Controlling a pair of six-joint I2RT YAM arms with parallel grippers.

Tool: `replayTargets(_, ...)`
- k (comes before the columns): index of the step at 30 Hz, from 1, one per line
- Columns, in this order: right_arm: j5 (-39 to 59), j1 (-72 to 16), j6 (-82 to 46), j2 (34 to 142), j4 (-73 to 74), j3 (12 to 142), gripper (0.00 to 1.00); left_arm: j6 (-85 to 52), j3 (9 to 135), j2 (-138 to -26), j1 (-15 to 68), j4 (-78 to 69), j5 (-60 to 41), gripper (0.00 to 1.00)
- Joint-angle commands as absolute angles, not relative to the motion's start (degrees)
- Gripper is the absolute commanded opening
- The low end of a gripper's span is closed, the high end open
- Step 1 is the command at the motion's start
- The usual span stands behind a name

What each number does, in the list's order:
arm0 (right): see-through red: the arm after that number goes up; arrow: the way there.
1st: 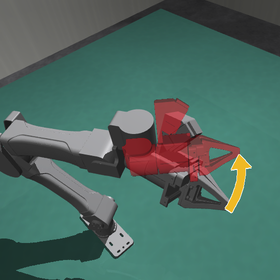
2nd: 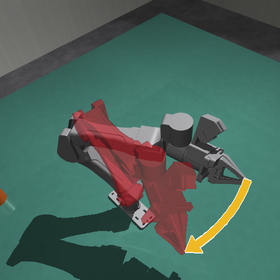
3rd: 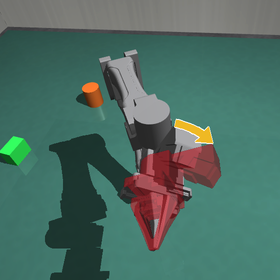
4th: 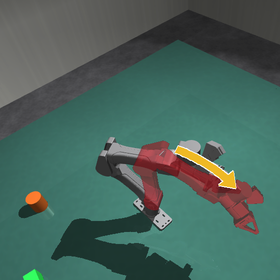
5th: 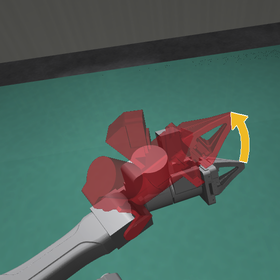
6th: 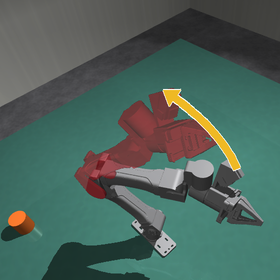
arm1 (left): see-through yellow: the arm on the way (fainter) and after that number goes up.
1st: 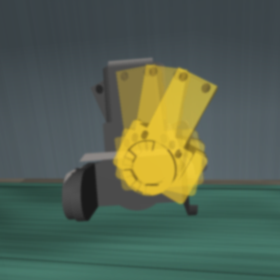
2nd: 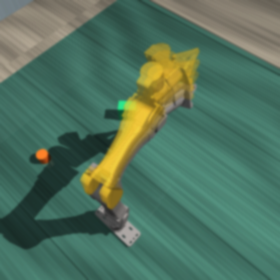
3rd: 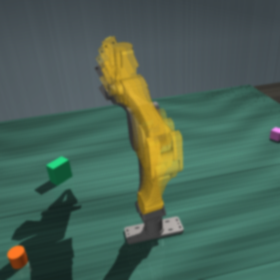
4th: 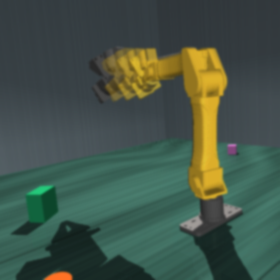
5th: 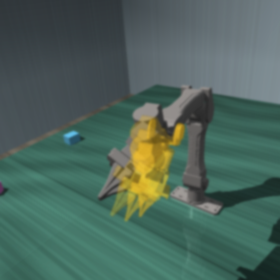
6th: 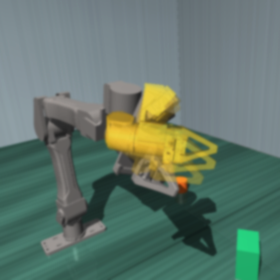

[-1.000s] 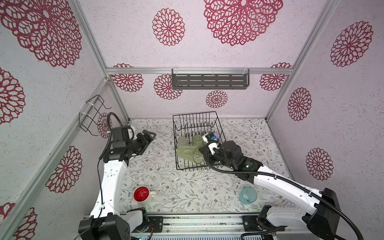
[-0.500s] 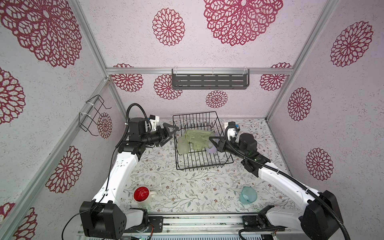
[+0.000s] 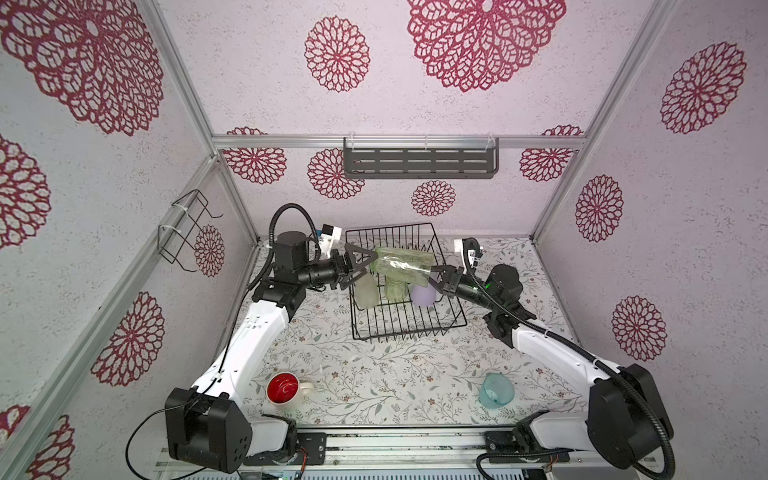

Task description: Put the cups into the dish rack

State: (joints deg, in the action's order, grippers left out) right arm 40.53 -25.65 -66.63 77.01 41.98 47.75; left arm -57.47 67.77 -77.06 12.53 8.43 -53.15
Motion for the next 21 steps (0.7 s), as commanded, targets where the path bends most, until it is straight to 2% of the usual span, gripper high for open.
replayTargets(1, 44.4, -25.4, -71.4, 77.3, 52.1, 49.3, 0.0, -58.0, 69.9, -78.9, 14.3, 6.8, -54.9, 0.97)
replayTargets(7, 47.5, -25.7, -76.1, 81.4, 57.9, 50.9, 0.0, -60.8, 70.4, -81.7, 16.8, 3.6, -56.9, 1.0)
replayTargets(15, 49.0, -25.8, -84.2, 86.8, 67.8, 50.9, 0.0, -62.4, 70.2, -82.7, 17.5, 1.5, -57.0, 0.94)
replayTargets(21, 49.0, -26.2, -85.3, 88.5, 68.6, 50.9, 0.0, -63.7, 69.7, -83.3, 17.6, -0.4, -57.4, 0.91)
